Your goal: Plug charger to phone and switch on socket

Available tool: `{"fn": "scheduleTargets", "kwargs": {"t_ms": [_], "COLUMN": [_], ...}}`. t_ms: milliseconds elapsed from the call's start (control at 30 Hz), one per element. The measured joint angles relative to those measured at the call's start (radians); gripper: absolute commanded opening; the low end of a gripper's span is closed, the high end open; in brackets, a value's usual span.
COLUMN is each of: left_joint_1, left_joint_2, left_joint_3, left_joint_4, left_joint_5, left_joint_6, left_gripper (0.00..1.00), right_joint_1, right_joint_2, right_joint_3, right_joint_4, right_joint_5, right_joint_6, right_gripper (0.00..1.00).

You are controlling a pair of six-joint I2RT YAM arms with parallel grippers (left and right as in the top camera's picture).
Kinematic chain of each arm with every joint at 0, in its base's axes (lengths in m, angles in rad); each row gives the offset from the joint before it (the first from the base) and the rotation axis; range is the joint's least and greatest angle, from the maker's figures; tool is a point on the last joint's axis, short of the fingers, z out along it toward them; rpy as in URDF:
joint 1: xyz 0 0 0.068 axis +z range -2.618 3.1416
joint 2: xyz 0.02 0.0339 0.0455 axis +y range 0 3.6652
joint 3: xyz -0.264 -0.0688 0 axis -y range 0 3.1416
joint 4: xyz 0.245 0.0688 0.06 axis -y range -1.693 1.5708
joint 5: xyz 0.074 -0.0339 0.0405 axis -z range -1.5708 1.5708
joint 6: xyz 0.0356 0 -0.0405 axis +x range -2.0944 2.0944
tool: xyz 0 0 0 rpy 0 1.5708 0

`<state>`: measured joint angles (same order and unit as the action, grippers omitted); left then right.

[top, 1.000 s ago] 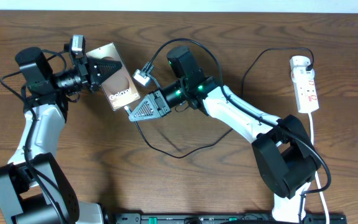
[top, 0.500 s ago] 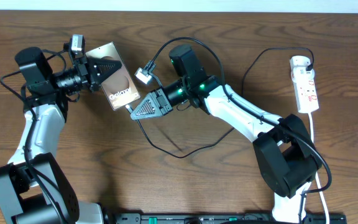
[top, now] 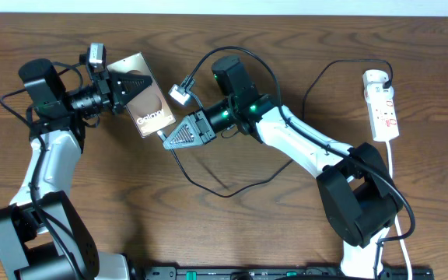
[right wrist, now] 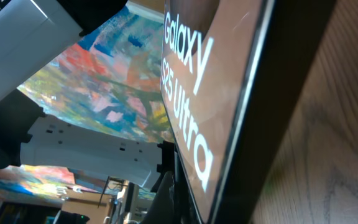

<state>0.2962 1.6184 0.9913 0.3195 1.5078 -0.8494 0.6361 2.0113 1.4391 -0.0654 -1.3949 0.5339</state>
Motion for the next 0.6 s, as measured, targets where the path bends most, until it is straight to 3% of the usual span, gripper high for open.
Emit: {"fn": "scheduleTargets", "kwargs": {"t_ms": [600], "left_joint_1": [0.000], "left_joint_2": [0.000], "left_joint_3": [0.000], "left_joint_4": [0.019], "left_joint_5": [-0.021], "left_joint_6": [-0.015], "left_gripper": [0.07], "right_joint_1": [-0.022], "right_joint_2": [0.000], "right_joint_3": [0.000], "right_joint_4": [0.000], "right_joint_5": [0.000], "right_joint_6": [0.000], "right_gripper": [0.01]}}
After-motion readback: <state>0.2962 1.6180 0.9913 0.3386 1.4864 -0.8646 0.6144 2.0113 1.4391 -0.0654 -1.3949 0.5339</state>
